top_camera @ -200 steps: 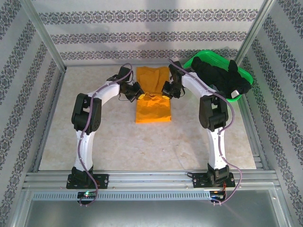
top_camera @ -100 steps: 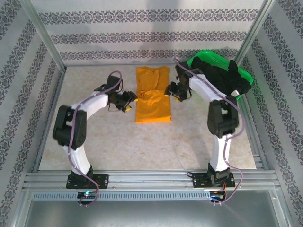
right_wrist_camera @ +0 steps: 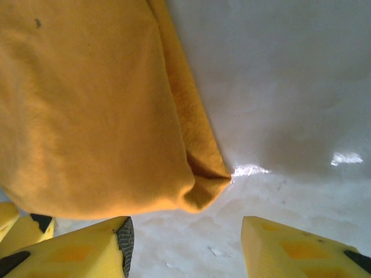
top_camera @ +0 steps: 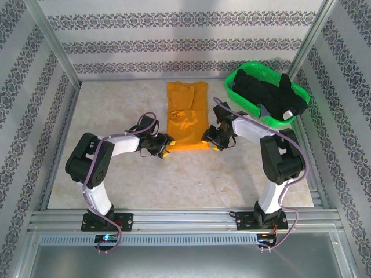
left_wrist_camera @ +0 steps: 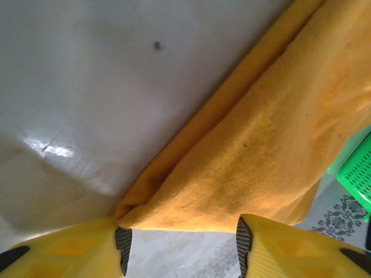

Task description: Fold and stack the t-shirts

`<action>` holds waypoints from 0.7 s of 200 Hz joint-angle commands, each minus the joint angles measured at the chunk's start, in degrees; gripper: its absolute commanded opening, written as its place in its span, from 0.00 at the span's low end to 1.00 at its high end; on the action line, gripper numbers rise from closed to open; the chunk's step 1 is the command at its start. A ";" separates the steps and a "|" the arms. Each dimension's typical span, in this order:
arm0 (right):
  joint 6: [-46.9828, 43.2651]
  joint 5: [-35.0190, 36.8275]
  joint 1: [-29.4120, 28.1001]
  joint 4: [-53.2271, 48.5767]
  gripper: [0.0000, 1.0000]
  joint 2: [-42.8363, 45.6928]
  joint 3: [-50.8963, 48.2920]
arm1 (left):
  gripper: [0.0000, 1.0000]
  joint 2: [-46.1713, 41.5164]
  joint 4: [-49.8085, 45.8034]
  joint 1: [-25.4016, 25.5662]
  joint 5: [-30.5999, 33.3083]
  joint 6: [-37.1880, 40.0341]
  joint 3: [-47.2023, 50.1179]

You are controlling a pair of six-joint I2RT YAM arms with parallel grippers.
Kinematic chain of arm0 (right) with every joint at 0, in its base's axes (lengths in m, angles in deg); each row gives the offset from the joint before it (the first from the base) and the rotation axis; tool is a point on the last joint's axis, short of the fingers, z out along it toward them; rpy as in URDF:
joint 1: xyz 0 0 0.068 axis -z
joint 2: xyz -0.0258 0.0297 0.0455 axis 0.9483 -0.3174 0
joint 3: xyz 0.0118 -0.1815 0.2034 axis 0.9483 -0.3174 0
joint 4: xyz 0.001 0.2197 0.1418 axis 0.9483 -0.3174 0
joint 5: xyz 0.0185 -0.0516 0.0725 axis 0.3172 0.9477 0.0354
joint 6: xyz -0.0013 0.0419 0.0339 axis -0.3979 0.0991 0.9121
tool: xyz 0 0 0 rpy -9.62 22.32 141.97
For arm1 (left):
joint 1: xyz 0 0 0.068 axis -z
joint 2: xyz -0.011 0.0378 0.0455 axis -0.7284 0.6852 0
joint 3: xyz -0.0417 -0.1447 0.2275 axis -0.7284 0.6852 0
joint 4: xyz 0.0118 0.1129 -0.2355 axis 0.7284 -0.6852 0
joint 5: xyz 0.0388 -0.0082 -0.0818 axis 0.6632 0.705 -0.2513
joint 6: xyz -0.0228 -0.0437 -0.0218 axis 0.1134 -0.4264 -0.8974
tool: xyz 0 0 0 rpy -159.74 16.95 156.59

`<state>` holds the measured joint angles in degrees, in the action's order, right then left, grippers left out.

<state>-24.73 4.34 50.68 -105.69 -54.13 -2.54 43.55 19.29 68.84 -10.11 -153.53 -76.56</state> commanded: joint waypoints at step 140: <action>3.83 3.23 1.65 0.44 0.00 0.12 9.91 | 0.00 -1.02 -6.42 -2.59 3.29 7.06 -15.32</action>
<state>-21.70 7.24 50.44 -104.66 -59.13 2.34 47.44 15.34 68.27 -7.92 -149.44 -86.46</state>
